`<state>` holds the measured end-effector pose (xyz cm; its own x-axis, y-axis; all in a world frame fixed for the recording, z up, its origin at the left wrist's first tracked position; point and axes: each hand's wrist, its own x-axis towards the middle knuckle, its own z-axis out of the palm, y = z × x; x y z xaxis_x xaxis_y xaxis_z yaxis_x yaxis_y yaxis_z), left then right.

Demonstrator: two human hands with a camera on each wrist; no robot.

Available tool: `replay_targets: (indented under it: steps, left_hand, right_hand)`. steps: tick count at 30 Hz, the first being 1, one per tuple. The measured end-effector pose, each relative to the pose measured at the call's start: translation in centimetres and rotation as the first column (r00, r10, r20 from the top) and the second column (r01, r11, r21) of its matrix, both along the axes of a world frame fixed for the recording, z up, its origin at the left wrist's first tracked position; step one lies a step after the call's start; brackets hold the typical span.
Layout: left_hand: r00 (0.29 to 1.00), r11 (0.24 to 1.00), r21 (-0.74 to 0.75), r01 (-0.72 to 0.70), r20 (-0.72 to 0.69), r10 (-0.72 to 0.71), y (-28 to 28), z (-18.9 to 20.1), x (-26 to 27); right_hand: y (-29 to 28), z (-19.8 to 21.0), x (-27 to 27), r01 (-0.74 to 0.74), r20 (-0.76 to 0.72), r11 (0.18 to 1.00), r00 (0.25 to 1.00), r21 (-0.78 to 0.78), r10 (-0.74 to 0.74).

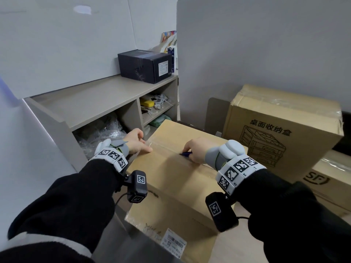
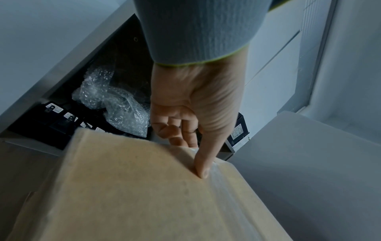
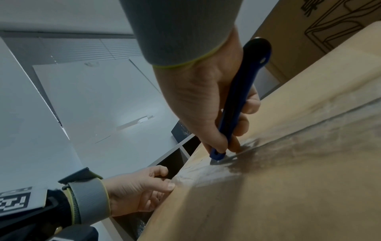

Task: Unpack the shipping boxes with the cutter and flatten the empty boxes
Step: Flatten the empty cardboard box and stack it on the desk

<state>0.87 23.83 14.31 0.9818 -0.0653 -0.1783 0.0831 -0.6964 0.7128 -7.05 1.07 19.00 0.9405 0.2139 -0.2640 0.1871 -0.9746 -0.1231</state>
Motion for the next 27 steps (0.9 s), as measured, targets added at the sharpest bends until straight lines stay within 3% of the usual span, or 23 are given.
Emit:
replay_targets:
  steps: [6, 11, 13, 16, 21, 27]
  left_hand:
    - [0.999, 0.999, 0.014, -0.034, -0.015, 0.034, -0.2, -0.2, 0.4]
    - [0.999, 0.991, 0.128, -0.043, -0.008, 0.045, -1.2, 0.2, 0.2]
    - [1.0, 0.964, 0.267, 0.001, -0.02, 0.004, -2.3, 0.5, -0.2]
    - [0.992, 0.846, 0.526, 0.089, 0.024, -0.12, -4.5, 1.3, -1.4]
    - [0.918, 0.779, 0.528, 0.339, -0.003, -0.398, -8.6, 1.1, -3.5]
    - [0.873, 0.757, 0.506, 0.414, 0.016, -0.488, -10.2, 0.8, -4.3]
  right_hand:
    - [-2.1, -0.2, -1.2, 0.009, -0.021, 1.0, 1.0, 0.012, -0.009]
    - [-2.7, -0.6, -1.5, 0.035, -0.014, 0.998, 0.999, 0.046, -0.035]
    - [-2.6, -0.7, -1.5, 0.041, -0.006, 0.998, 0.999, 0.056, -0.04]
    - [-2.4, -1.1, -1.4, 0.05, -0.008, 0.997, 0.999, 0.06, -0.05]
    - [-2.1, -1.3, -1.6, 0.066, -0.001, 0.997, 0.998, 0.025, -0.066]
    - [-1.7, -1.3, -1.5, 0.071, -0.015, 0.997, 0.997, -0.018, -0.071]
